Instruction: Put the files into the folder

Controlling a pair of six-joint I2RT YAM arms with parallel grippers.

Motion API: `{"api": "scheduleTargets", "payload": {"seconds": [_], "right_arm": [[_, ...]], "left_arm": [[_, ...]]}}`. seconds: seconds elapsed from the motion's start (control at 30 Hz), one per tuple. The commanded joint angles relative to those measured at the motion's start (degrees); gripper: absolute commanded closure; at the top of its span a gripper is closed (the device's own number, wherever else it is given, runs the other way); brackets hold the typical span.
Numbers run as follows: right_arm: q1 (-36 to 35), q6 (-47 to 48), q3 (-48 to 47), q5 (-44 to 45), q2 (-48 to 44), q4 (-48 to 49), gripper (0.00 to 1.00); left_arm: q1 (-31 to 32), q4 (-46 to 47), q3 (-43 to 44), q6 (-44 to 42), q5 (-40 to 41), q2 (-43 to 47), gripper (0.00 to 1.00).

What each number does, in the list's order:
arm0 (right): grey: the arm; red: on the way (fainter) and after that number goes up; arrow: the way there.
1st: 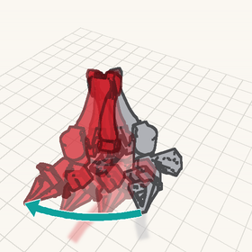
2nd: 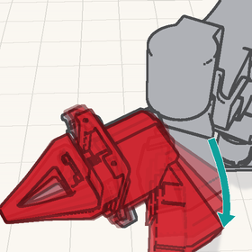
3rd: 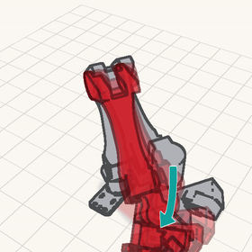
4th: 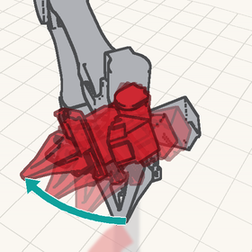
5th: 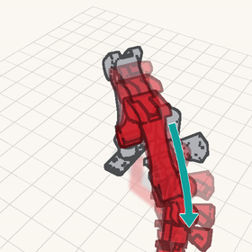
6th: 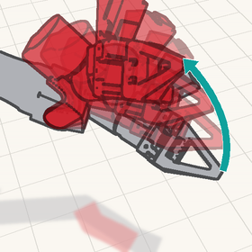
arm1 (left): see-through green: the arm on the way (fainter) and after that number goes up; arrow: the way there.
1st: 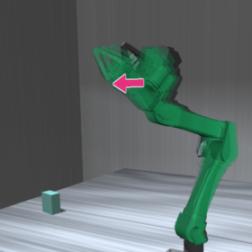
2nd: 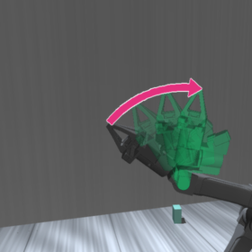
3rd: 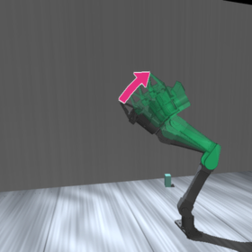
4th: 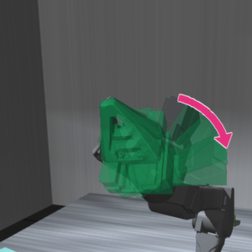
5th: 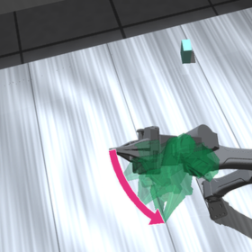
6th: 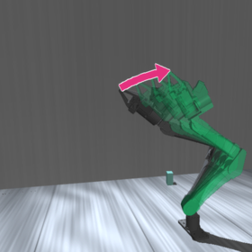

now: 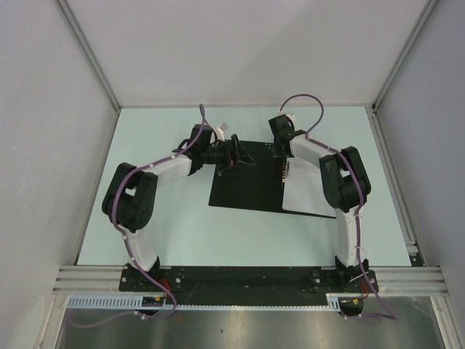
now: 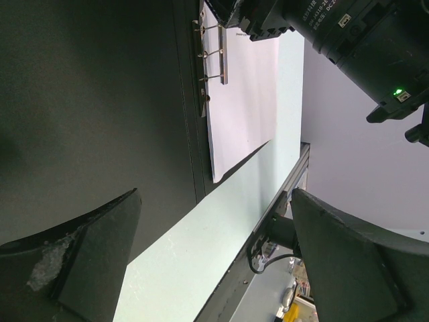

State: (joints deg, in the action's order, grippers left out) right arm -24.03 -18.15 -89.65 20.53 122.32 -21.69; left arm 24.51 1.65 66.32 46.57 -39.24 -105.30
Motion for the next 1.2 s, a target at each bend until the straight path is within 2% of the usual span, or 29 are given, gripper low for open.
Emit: {"api": "scheduleTargets", "payload": {"seconds": [0.0, 0.2, 0.63, 1.17], "right_arm": [[0.0, -1.1, -1.2, 0.5, 0.4, 0.2, 0.63], [0.2, -1.1, -0.9, 0.4, 0.0, -0.1, 0.67], [-0.1, -1.2, 0.5, 1.0, -3.8, -0.8, 0.92], [-1.8, -3.1, 6.4, 2.8, -13.6, -2.2, 0.96]], "left_arm": [[-0.1, 1.4, -0.3, 0.5, -0.4, 2.7, 0.0], [-0.1, 1.1, -0.3, 0.1, 0.0, 2.6, 0.0], [-0.2, 0.5, -0.2, -0.2, 0.4, 2.6, 0.0], [-0.2, 0.6, -0.2, 0.0, 0.4, 2.8, 0.0]]}}
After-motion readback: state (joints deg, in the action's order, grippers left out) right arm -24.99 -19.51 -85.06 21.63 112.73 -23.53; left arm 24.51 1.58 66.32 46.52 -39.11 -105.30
